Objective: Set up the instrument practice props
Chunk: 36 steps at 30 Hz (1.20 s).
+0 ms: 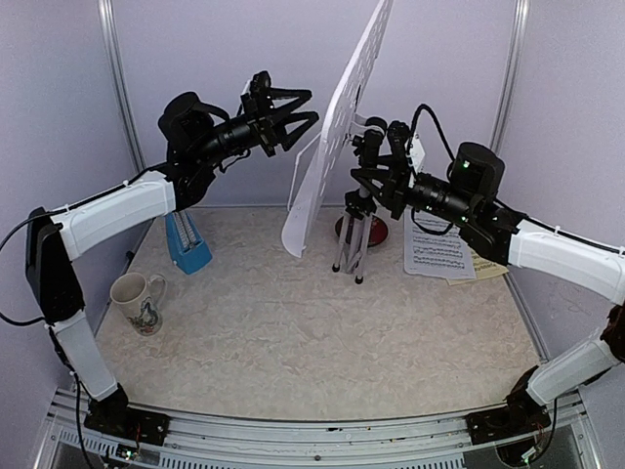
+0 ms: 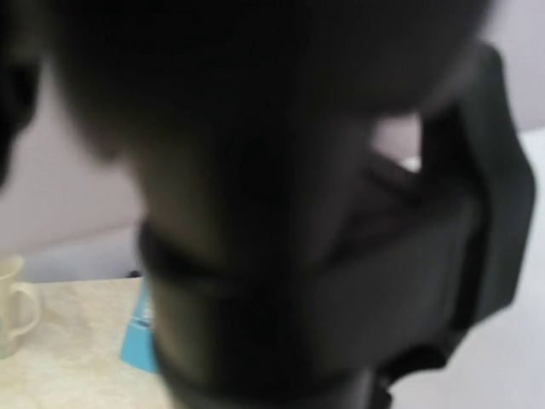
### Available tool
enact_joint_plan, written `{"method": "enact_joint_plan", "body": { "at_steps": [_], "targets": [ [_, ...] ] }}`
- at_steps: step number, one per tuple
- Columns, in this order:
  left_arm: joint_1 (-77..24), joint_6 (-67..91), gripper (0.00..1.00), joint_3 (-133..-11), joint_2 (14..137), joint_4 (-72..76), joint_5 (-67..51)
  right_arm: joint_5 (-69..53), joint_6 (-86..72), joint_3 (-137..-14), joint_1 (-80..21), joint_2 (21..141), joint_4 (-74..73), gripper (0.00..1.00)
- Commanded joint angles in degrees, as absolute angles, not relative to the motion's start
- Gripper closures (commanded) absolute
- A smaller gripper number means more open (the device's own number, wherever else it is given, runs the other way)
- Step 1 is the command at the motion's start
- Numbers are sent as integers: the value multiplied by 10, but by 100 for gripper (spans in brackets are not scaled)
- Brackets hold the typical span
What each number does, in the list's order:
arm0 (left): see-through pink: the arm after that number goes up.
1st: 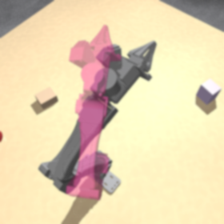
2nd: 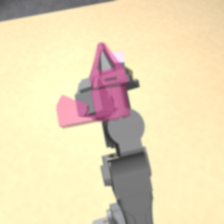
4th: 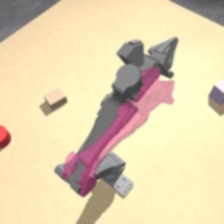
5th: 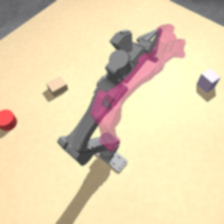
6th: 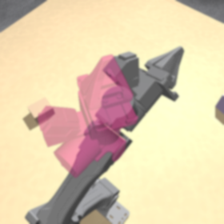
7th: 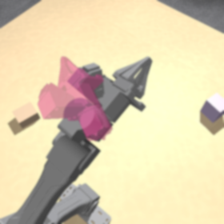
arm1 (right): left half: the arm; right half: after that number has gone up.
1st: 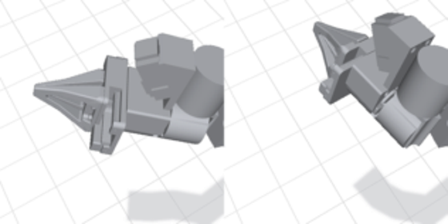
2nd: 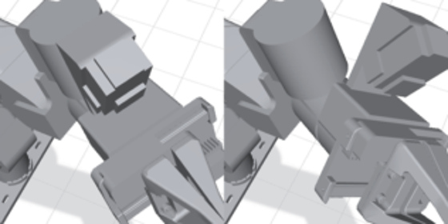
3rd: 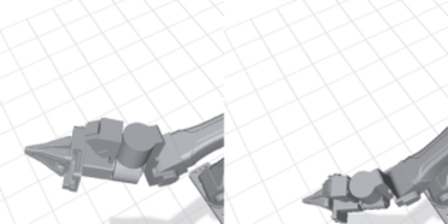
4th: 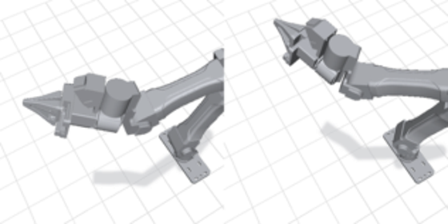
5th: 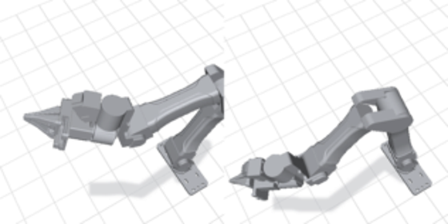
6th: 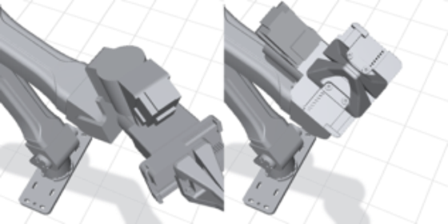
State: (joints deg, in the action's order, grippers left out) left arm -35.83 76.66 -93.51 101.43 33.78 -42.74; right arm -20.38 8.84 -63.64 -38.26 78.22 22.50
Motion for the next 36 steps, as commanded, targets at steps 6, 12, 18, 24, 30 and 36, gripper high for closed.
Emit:
{"method": "enact_joint_plan", "body": {
  "at_steps": [6,12,18,24,30,36],
  "targets": [
    [-287,718,30,-838,891,444,-376,-202,20,-740,-387,758,233,100],
    [-255,651,30,-735,832,417,-333,-199,-10,-782,-386,753,194,100],
    [-259,502,30,-655,771,329,-281,-208,-30,-768,-381,737,220,100],
    [-280,383,32,-513,712,321,-224,-223,-59,-725,-370,717,290,100],
    [-394,208,33,-415,710,338,-134,-234,-85,-697,-365,709,353,100],
    [-495,95,37,-420,843,380,-78,-237,-89,-681,-364,701,369,100]
  ]
}}
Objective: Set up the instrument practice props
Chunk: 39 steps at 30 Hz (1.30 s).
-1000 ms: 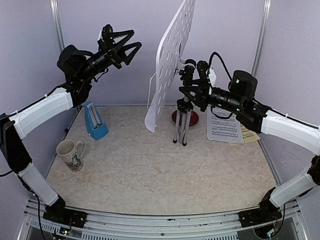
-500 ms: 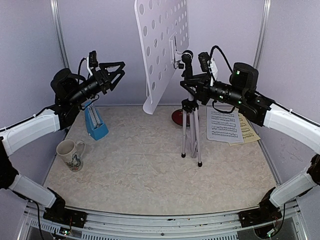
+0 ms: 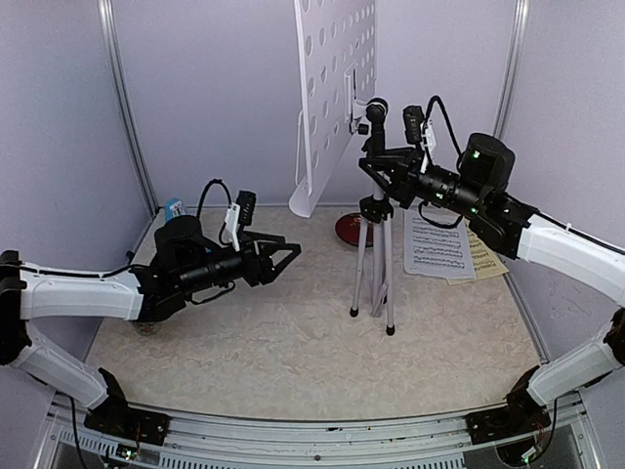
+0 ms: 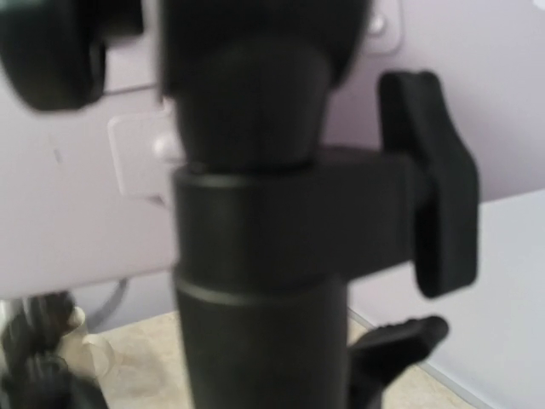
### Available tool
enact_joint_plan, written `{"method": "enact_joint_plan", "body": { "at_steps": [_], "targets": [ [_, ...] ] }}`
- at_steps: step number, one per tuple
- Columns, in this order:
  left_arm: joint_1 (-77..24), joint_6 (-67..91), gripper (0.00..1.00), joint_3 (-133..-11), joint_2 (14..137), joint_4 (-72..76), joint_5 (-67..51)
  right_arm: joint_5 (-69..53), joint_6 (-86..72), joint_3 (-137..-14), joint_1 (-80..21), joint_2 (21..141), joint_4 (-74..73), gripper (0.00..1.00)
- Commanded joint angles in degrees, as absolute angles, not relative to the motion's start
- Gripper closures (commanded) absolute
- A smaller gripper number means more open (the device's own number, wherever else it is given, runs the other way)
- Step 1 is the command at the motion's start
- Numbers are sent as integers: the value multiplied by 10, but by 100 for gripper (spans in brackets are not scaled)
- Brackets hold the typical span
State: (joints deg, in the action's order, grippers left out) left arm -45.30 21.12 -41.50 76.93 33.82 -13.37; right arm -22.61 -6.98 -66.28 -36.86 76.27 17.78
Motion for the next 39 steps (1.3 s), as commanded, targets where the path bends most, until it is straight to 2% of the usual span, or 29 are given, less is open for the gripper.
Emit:
{"method": "enact_joint_plan", "body": {
  "at_steps": [1,13,24,32,36,37,39],
  "targets": [
    [-506,84,38,-432,868,388,-75,-237,-89,-678,-364,698,369,100],
    [-581,-52,51,-538,1111,477,-24,-234,-81,-654,-359,661,359,100],
    [-597,-72,50,-647,1214,460,-28,-229,-86,-621,-352,642,376,100],
    [-602,-68,54,-706,1253,438,-12,-230,-93,-607,-347,635,392,100],
    [-604,-79,67,-703,1247,430,17,-230,-94,-601,-343,630,396,100],
    [-601,-95,80,-684,1226,420,40,-225,-92,-597,-340,625,392,100],
    [-597,-110,86,-666,1203,403,52,-222,-91,-595,-336,622,390,100]
  ]
}}
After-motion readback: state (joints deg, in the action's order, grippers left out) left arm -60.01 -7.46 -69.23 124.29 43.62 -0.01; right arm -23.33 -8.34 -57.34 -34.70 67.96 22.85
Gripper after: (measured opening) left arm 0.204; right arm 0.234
